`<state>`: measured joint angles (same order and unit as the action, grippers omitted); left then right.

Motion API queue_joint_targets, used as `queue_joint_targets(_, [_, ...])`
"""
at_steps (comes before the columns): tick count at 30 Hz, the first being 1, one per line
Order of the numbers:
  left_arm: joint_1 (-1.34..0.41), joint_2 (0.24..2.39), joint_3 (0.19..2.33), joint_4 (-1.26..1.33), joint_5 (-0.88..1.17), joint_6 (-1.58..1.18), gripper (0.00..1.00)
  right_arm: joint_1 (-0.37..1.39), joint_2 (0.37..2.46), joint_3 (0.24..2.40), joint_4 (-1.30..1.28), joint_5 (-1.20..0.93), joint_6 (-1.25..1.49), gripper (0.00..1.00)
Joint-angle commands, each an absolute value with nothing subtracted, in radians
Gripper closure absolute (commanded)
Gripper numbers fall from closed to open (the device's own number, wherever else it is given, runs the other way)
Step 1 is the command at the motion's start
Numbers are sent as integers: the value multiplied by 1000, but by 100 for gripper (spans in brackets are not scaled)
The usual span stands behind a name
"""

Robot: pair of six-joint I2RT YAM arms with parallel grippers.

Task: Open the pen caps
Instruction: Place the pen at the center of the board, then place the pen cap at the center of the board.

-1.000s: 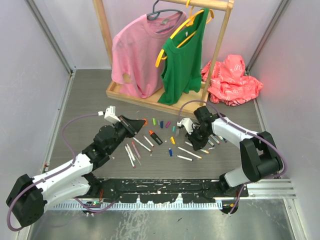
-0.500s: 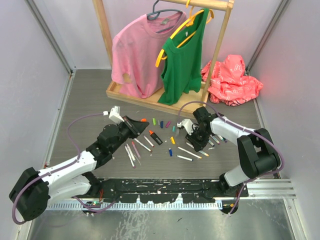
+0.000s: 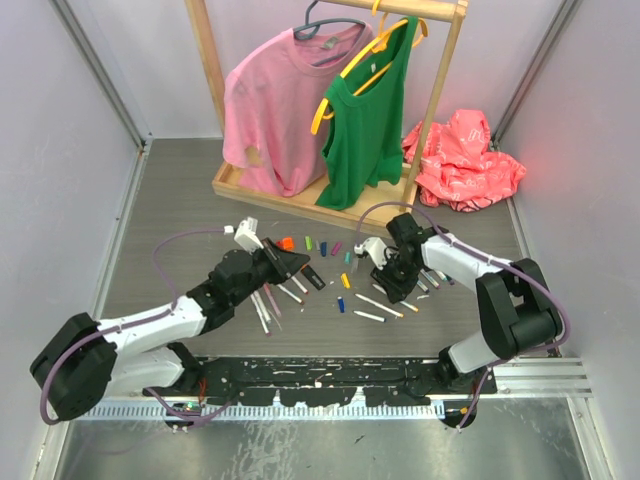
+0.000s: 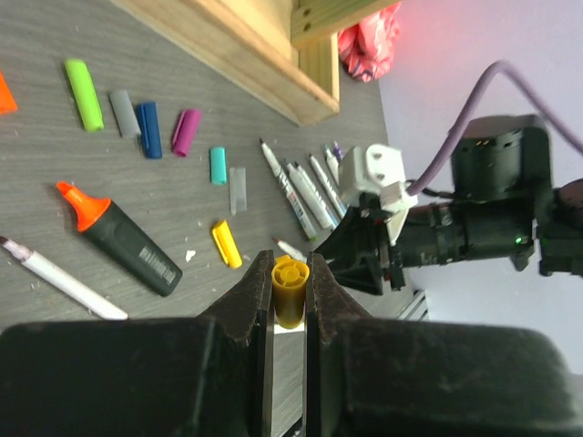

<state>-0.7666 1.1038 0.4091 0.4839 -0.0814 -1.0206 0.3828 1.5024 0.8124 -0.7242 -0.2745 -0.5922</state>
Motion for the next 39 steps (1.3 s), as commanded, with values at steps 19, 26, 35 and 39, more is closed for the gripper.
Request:
queue_joint_targets(19, [-1006, 1432, 645, 438, -318, -1069, 100, 307, 1269, 854, -683, -337, -564, 57])
queue_joint_targets(26, [-1058, 1567, 788, 276, -384, -1164, 100, 215, 1140, 834, -580, -276, -490, 44])
queue_joint_targets(35, [-1088, 1713, 936, 119, -461, -1279, 100, 167, 1008, 798, -474, -189, -422, 35])
queue_joint_targets(39, [-1097, 1773, 1035, 23, -467, -1304, 100, 162, 999, 797, -469, -183, -419, 35])
